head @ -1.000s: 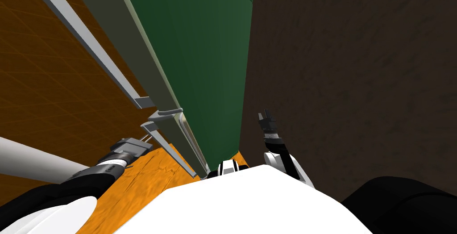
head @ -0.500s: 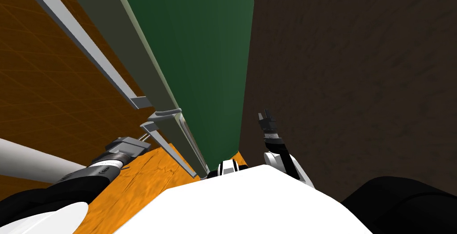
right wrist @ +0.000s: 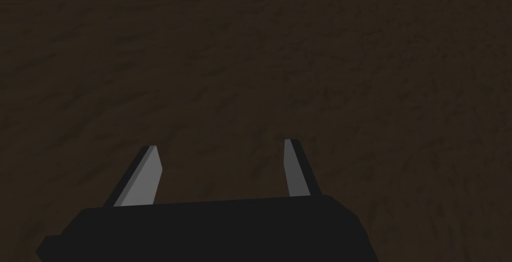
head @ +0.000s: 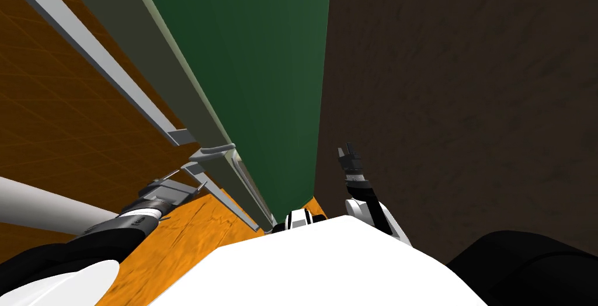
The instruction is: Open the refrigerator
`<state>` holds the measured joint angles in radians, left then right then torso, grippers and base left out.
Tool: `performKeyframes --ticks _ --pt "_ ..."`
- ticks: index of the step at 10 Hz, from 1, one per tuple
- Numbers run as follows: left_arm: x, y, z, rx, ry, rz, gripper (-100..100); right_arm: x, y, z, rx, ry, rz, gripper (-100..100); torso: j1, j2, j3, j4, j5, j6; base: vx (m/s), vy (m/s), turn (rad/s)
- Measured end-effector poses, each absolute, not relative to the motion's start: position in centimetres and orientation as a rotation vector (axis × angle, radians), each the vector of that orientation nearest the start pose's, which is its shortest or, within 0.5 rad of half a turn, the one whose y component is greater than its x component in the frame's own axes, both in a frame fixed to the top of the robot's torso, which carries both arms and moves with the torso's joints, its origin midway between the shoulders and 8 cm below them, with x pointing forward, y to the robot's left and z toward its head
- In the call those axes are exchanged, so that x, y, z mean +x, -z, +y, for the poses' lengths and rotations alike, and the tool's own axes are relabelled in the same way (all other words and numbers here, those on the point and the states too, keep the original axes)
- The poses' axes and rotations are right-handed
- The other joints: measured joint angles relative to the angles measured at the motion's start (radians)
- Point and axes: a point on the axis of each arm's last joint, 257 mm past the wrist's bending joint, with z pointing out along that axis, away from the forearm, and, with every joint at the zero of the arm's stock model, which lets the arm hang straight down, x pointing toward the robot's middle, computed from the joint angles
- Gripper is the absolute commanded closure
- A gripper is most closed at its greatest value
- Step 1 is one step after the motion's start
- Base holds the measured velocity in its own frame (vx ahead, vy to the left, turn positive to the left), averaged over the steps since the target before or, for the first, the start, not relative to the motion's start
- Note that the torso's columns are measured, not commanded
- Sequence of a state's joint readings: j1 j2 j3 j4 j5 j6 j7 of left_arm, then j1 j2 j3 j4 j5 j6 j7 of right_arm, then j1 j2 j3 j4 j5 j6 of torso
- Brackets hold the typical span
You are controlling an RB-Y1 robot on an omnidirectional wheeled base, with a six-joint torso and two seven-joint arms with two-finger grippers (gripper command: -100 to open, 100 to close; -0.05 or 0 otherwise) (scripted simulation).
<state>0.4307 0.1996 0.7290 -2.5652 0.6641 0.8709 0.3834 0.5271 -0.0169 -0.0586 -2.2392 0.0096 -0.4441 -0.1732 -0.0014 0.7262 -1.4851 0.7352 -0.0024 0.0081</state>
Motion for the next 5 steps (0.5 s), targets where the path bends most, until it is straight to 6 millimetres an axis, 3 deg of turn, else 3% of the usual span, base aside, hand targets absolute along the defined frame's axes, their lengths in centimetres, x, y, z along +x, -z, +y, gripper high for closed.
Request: performKeyframes --ticks 3,5 --pt "33.6 5.0 46.0 -1.706 1.227 0.752 100 35.4 1.3 -30.5 0.804 -1.355 0.654 0 0.004 0.003 0.004 -0.002 0.005 -0.001 -0.076 0.211 -0.042" --pt "34.2 5.0 45.2 -1.702 1.247 0.778 100 35.4 1.3 -30.5 0.804 -1.355 0.654 0 -0.001 0.003 0.004 -0.002 0.004 -0.002 -0.082 0.168 -0.182"
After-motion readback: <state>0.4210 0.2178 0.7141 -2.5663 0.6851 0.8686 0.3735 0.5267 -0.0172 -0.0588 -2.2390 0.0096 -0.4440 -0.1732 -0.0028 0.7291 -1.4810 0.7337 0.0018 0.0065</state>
